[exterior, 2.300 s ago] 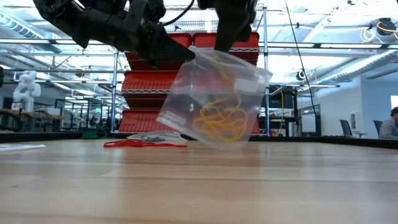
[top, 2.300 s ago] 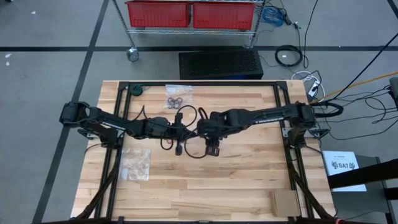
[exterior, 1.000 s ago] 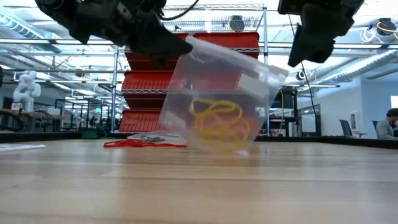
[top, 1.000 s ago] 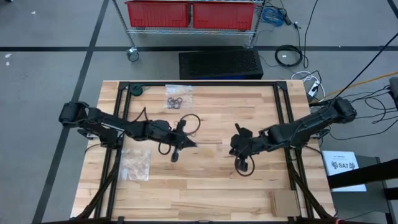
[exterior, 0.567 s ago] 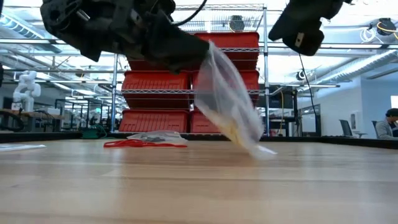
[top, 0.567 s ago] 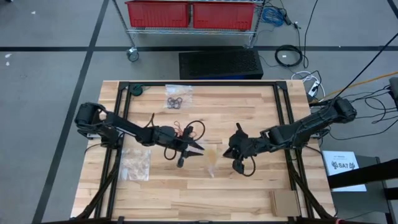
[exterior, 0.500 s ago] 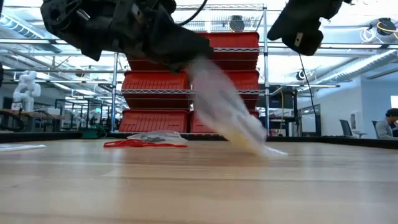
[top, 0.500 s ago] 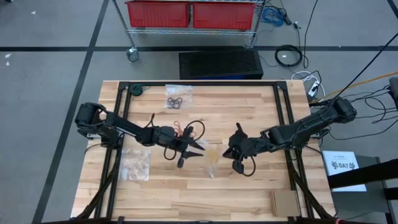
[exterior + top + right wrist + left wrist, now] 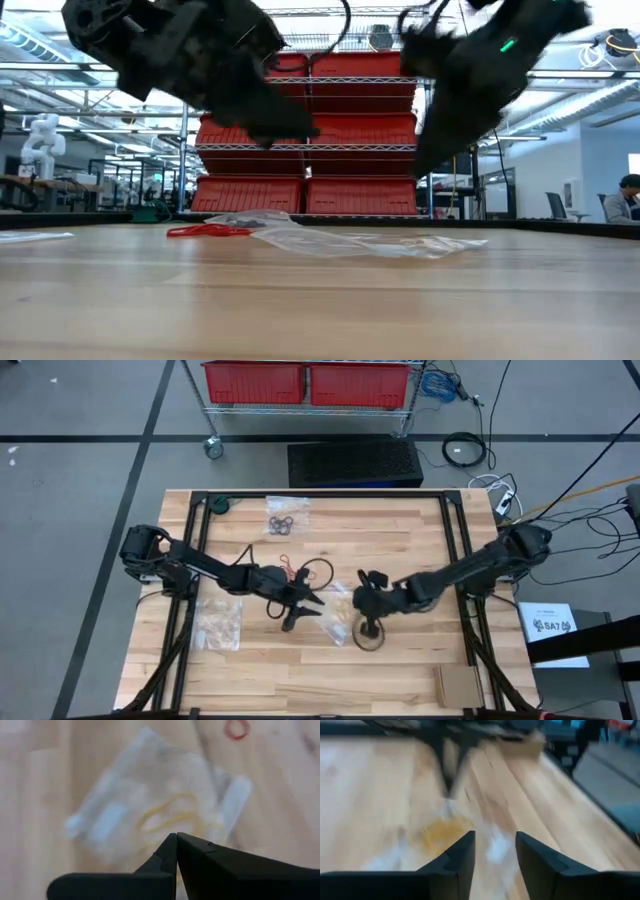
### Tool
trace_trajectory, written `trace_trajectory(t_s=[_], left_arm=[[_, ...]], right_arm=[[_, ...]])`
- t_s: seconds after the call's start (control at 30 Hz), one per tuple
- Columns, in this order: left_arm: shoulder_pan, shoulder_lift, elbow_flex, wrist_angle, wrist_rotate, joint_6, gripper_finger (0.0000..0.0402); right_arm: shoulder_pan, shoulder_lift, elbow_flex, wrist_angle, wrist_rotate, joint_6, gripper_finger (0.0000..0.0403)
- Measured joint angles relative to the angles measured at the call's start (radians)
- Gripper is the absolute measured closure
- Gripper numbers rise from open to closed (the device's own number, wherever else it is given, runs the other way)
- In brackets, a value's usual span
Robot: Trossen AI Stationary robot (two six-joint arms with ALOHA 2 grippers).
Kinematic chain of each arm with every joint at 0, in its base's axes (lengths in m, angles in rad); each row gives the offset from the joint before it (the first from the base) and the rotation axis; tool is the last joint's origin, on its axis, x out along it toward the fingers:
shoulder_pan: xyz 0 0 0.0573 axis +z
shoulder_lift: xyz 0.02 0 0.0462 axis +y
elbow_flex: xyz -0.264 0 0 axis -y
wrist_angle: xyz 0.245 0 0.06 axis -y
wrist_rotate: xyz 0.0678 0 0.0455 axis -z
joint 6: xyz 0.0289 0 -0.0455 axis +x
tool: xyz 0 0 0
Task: Sort rubber bands
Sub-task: Close the bottom right transparent zip bag
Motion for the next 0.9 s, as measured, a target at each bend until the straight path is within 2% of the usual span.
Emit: trace_trajectory(t_s=[0.1, 0.27, 0.37, 0.47, 0.57, 0.67, 0.8, 0.9], left_arm=[[-0.038, 0.001, 0.0, -0.084, 0.004, 0.0, 0.0294], [-0.144, -0.002, 0.0, -0.071, -0.002, 0.008, 0.036], [-0.203, -0.023, 0.0, -0.064, -0.075, 0.007, 0.0394], [-0.26, -0.041, 0.0, -0.067, -0.178, 0.003, 0.0393], [-0.305, -0.051, 0.0, -0.065, -0.263, 0.003, 0.0397], [-0.341, -0.05, 0.0, -0.072, -0.347, -0.001, 0.0398], [-0.382, -0.05, 0.0, -0.068, -0.45, -0.005, 0.0398], [-0.395, -0.05, 0.0, -0.068, -0.505, -0.046, 0.0398]], right_arm=[[-0.087, 0.064, 0.0, 0.099, -0.062, -0.122, 0.0403], [-0.223, 0.167, 0.0, 0.272, -0.23, -0.325, 0.0403], [-0.289, 0.217, 0.0, 0.322, -0.315, -0.388, 0.0403], [-0.335, 0.254, 0.0, 0.314, -0.336, -0.399, 0.0403], [-0.365, 0.276, 0.004, 0.302, -0.344, -0.33, 0.0403], [-0.371, 0.274, 0.008, 0.23, -0.318, -0.19, 0.0403], [-0.342, 0.227, 0.007, 0.012, -0.243, 0.067, 0.0403], [-0.28, 0.175, 0.005, -0.157, -0.221, 0.221, 0.0403]])
